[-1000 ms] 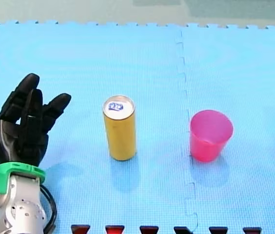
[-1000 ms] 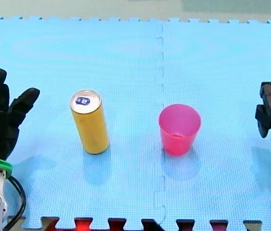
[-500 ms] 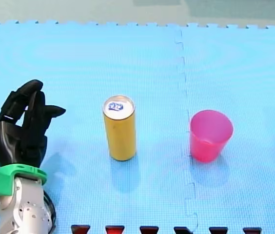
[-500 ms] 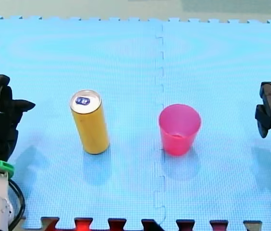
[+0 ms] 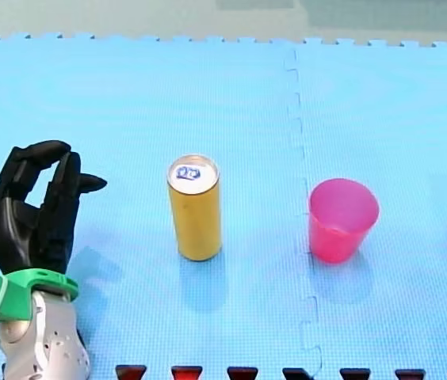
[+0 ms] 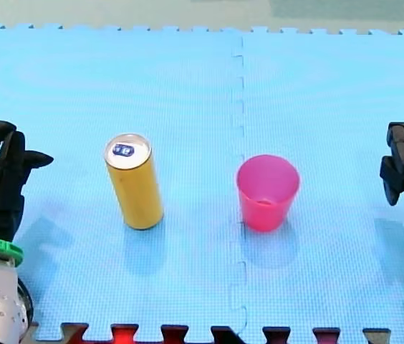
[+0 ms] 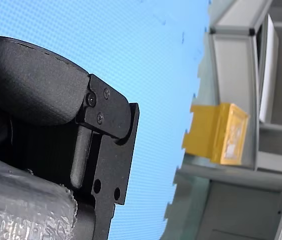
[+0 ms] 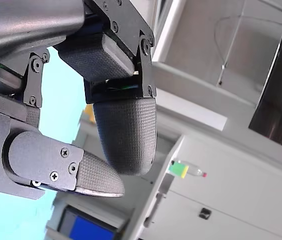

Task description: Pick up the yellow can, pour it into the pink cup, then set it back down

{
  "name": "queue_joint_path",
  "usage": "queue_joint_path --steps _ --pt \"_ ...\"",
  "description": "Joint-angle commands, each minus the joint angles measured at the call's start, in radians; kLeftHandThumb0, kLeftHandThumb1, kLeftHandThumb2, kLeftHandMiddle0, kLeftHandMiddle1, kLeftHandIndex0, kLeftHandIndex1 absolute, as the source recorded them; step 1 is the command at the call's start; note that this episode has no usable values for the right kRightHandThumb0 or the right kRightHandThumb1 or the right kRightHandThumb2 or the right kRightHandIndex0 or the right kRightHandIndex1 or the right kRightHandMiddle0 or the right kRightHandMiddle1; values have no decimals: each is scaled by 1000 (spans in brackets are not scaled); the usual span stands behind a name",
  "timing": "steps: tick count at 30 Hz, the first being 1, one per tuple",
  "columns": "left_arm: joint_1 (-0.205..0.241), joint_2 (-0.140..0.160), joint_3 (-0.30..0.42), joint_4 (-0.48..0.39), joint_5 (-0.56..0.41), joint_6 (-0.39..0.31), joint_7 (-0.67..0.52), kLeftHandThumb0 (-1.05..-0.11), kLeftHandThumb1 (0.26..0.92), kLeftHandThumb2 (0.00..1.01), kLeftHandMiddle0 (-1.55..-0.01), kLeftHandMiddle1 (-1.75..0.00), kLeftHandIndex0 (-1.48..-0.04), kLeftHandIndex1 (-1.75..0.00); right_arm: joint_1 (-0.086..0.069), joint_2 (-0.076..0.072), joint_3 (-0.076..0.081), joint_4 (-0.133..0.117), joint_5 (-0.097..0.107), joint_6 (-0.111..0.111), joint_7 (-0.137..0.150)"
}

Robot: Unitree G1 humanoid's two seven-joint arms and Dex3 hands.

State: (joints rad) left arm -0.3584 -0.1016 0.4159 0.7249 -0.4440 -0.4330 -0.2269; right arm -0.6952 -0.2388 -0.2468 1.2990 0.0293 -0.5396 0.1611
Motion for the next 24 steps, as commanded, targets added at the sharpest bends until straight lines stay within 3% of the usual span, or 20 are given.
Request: queue_joint_path --steps 1,11,21,24 --pt "-5 5 -7 6 12 -12 11 -334 873 1 -585 -1480 -616 -1237 -2 -3 0 1 1 2 0" --pt "-10 15 -24 37 51 -63 33 -337 873 0 -619 -1359 -614 -1210 -4 -4 -3 1 3 3 5" --pt "-26 35 -34 97 89 -126 48 -332 861 0 -559 -1413 -584 -1263 -5 -5 -3 1 2 0 3" --pt "-29 56 -54 129 146 -170 79 -353 815 1 -533 -1189 -626 -747 -6 -5 -4 1 4 1 5"
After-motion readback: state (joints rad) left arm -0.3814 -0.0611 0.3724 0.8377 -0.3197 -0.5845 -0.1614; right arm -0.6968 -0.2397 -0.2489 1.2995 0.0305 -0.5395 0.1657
